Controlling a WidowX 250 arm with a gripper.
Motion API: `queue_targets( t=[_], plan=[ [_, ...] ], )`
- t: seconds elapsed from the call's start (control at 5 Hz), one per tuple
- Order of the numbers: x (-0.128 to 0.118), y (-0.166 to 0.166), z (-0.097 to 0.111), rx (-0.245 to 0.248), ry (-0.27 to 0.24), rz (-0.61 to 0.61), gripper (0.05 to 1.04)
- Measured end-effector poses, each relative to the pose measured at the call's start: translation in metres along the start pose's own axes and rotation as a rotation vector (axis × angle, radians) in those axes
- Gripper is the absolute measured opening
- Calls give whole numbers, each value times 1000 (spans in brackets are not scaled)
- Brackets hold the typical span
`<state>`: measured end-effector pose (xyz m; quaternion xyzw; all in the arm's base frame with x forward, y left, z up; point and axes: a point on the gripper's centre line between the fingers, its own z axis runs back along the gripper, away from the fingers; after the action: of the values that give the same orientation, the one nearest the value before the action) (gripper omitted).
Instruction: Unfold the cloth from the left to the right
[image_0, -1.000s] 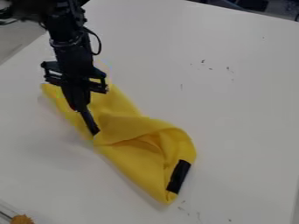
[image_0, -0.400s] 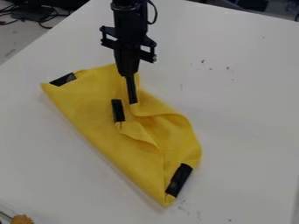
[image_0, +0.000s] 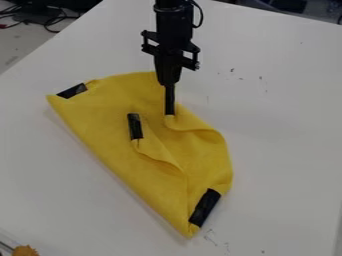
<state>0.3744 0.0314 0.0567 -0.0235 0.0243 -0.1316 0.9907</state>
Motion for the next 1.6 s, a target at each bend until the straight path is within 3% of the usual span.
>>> queue_targets(
  t=[1.0, 1.2, 1.4, 1.6],
  plan=[
    [38, -6, -7, -67, -27, -63, 68],
    [40, -7, -5, -73, -28, -73, 207],
    [42, -5, -11, -85, -1, -84, 455],
    [48, -4, -6, -83, -5, -96, 759]
  ],
)
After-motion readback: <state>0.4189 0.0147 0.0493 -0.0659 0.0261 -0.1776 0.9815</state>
